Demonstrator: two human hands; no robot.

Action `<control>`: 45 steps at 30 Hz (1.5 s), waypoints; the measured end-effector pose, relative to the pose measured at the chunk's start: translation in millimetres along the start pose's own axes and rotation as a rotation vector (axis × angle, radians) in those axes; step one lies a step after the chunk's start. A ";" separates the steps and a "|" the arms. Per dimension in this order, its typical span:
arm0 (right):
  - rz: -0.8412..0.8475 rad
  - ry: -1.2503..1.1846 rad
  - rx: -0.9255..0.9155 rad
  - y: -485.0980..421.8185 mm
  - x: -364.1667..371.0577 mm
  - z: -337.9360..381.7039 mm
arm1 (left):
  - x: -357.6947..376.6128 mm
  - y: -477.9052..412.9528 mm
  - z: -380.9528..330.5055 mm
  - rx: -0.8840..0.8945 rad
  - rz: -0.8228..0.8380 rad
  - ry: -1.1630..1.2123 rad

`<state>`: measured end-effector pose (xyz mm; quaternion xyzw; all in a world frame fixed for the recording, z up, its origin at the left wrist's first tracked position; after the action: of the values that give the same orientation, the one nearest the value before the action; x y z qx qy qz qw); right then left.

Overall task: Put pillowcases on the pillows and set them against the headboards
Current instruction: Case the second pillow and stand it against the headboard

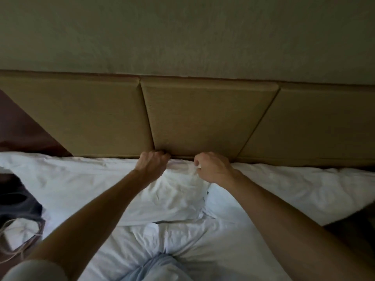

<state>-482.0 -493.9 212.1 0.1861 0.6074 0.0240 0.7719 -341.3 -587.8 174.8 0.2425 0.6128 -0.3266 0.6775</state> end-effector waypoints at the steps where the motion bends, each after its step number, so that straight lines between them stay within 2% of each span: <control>1: 0.015 0.007 0.016 -0.3 1.9 -4.8 | -1.1 -0.7 -2.6 0.027 -0.008 0.014; 6: 0.074 0.015 0.064 -3.2 10.4 -24.1 | 1.9 -9.0 -32.4 0.117 -0.027 0.172; 9: 0.139 -0.047 0.045 -1.7 21.8 -31.2 | 12.8 -20.1 -59.6 0.188 0.084 0.290; 13: 0.132 -0.052 0.044 -2.7 30.5 -41.7 | 30.3 -29.2 -84.6 0.266 0.182 0.164; 18: 0.074 -0.098 0.053 -13.0 27.8 -42.9 | 24.6 -27.9 -93.2 0.271 0.054 0.017; 23: 0.076 -0.157 0.038 -20.3 29.0 -39.1 | 16.3 -32.4 -93.2 0.337 -0.030 0.011; 26: -0.055 -0.233 0.068 -22.6 15.9 -44.0 | 0.2 -34.5 -89.7 0.331 -0.132 0.038; 29: -0.180 -0.204 0.130 -25.2 0.3 -50.5 | -11.9 -33.8 -86.9 0.241 -0.186 0.090; 35: -0.022 0.052 0.086 -31.1 28.1 -36.9 | 15.5 -28.2 -97.7 0.186 -0.054 0.114; 39: -0.020 0.077 0.037 -34.9 30.4 -33.8 | 26.8 -31.9 -89.1 0.327 0.005 0.211; 41: -0.024 0.082 0.021 -38.6 27.2 -35.9 | 26.4 -29.8 -84.4 0.409 -0.008 0.209; 45: 0.003 0.086 0.017 -40.6 26.7 -40.7 | 11.8 -31.0 -76.3 0.401 -0.158 0.243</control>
<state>-521.2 -514.1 166.6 0.1922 0.6398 0.0280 0.7436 -415.1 -554.7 155.4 0.3608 0.6297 -0.4621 0.5097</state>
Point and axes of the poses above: each hand's wrist, its own y-axis away from the middle knuckle, its own x-axis out of the palm, z = x × y, the point moved 8 cm from there along -y, towards the middle knuckle
